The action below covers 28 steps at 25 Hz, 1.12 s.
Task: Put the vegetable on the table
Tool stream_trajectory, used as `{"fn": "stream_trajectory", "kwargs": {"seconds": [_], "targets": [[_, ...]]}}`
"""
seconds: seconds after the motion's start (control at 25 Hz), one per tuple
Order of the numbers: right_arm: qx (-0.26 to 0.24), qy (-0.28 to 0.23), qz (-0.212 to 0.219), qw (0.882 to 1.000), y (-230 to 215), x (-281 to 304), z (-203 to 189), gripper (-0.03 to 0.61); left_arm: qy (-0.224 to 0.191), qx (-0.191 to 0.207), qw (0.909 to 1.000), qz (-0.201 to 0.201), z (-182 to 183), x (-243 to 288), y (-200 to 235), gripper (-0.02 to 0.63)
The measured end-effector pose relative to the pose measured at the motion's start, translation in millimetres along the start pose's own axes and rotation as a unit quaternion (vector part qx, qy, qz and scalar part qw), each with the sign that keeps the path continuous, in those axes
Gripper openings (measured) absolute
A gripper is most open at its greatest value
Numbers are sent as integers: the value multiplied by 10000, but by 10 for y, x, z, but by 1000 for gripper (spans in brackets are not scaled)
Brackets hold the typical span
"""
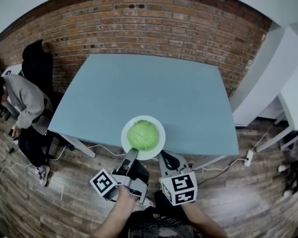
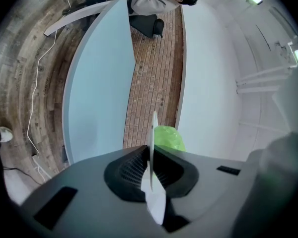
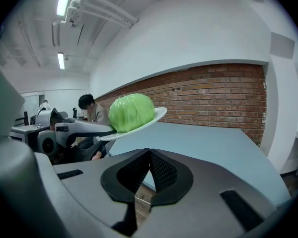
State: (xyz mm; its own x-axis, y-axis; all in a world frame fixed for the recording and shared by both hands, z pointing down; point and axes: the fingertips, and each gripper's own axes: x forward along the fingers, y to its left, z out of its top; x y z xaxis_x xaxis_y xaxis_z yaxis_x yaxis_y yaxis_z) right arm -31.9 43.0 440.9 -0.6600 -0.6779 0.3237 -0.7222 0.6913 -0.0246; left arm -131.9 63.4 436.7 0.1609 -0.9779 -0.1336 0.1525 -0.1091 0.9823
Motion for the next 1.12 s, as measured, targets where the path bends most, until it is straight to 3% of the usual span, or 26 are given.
{"fn": "stream_trajectory", "kwargs": {"seconds": [1.12], "targets": [[105, -6, 120, 9999, -816, 949, 255, 8, 28, 41, 9999, 131, 248, 1130, 256, 20]]}}
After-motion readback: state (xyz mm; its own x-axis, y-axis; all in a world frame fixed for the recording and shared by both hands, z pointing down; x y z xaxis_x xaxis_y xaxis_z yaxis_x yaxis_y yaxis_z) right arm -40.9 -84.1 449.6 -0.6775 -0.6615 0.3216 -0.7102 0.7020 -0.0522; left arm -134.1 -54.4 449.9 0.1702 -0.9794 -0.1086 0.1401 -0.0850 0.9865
